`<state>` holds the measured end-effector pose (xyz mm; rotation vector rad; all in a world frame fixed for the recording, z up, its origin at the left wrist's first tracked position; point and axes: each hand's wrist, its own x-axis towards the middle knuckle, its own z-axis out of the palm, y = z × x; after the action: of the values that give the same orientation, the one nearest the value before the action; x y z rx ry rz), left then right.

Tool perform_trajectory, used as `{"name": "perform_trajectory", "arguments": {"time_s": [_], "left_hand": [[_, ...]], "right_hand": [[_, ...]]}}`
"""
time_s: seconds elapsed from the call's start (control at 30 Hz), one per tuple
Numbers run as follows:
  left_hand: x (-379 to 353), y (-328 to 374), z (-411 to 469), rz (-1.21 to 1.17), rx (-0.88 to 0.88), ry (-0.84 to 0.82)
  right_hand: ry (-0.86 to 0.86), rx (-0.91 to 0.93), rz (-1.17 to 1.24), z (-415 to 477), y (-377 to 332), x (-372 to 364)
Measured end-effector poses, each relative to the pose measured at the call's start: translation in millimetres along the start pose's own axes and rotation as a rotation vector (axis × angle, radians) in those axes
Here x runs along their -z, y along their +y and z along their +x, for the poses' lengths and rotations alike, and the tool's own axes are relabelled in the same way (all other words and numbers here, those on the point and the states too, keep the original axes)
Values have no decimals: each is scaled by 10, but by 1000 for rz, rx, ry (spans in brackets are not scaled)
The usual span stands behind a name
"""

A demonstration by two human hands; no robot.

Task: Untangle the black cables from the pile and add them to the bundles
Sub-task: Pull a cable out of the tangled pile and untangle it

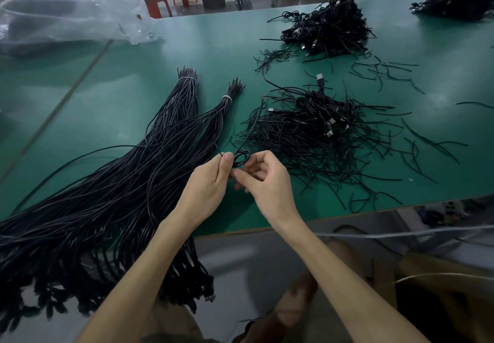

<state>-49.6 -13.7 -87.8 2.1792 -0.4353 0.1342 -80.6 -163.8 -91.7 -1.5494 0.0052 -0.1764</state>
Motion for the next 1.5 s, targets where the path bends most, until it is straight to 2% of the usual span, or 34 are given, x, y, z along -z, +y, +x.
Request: {"name": "perform_trajectory", "arguments": {"time_s": [0.23, 0.5, 0.67, 0.77, 0.9, 1.07, 1.3, 1.5], "left_hand": [[12, 48, 0, -166, 38, 21], [29, 71, -39, -350, 33, -196], [35, 113, -45, -350, 32, -221], [40, 126, -45, -376, 19, -192], [42, 57, -30, -397, 88, -117], [45, 92, -39, -456, 68, -119], [43, 121, -42, -372, 112, -87], [45, 81, -31, -352, 103, -69]], "right_hand": [[-128, 19, 54, 10, -55, 28], [-286, 23, 94, 28, -116, 97], [-363, 16, 51, 24, -106, 99], [-341, 8, 52, 26, -91, 102], [-297, -12, 85, 25, -62, 102], [-214, 33, 53, 26, -31, 78], [-155, 37, -51, 41, 17, 71], [-177, 27, -26, 43, 15, 65]]}}
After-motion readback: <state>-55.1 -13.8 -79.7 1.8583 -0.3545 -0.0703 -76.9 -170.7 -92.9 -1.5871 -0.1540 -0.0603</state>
